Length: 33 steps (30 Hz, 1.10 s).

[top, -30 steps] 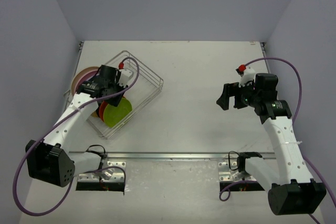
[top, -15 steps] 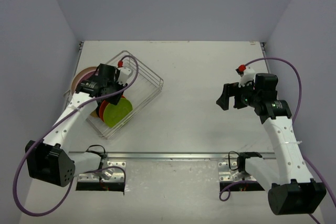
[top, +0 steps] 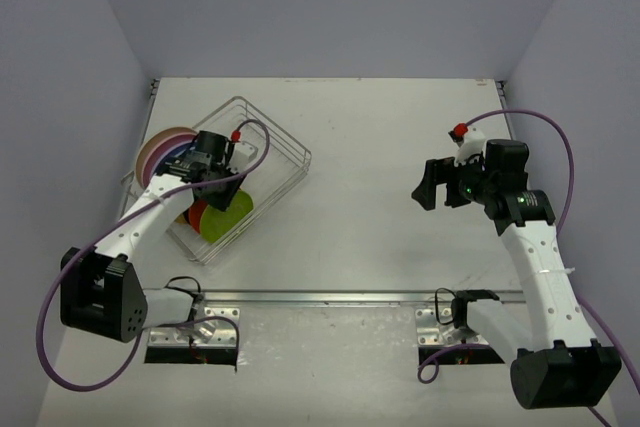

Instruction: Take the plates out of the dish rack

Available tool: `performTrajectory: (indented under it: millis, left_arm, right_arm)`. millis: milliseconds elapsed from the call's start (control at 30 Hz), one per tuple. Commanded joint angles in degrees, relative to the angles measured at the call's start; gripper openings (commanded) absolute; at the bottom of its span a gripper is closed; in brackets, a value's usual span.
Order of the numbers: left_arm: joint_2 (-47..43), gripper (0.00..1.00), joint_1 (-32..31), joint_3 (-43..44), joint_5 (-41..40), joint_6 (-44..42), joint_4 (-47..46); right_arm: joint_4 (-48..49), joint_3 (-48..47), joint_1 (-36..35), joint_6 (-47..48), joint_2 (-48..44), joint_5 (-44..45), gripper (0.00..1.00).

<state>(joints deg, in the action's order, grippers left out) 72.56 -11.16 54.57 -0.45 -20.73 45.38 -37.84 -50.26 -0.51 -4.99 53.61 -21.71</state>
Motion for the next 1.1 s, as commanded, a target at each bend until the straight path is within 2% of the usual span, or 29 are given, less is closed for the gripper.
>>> performTrajectory:
  millis: [0,200,367,600,700,767,867,933,1033,1067]
  left_arm:
    - [-0.22,0.28,1.19,0.22,2.40,0.07,-1.25]
    - [-0.64,0.17,2.71,2.74,7.29,0.66,1.14]
    - [-2.39,0.00,2.72,7.49,7.69,1.39,3.36]
    - [-5.94,0.00,2.73,15.78,3.59,-0.18,5.54]
    - [-7.46,0.00,2.73,19.95,4.17,-1.32,5.87]
    - [-7.98,0.00,2.73,23.64,7.04,-1.03,6.57]
    - [-8.53,0.00,2.68,25.36,18.77,0.16,8.00]
    - [-9.27,0.00,2.55,24.87,30.84,1.09,8.02]
    - [-9.46,0.00,1.09,21.87,41.60,5.41,4.65]
    - [-9.46,0.00,0.27,21.34,42.41,6.37,3.67]
  right_arm:
    - [0.66,-0.45,0.08,0.42,0.01,-1.22,0.99]
    - [0.74,-0.53,0.08,0.42,0.18,-1.47,0.99]
    - [0.83,-1.14,0.16,0.16,0.35,-2.53,0.99]
    - [1.71,-2.64,0.12,-0.32,0.49,-4.21,0.99]
    - [2.70,-4.56,0.15,-1.09,0.73,-6.33,0.99]
    - [3.14,-6.42,0.07,-1.94,1.44,-9.07,0.99]
    - [3.86,-10.05,0.07,-4.61,3.46,-15.28,0.98]
    - [5.23,-11.32,0.11,-6.93,4.58,-19.12,0.97]
    - [10.44,-12.94,0.15,-14.46,7.61,-28.28,0.94]
    - [12.00,-13.12,0.08,-16.33,8.33,-29.59,0.93]
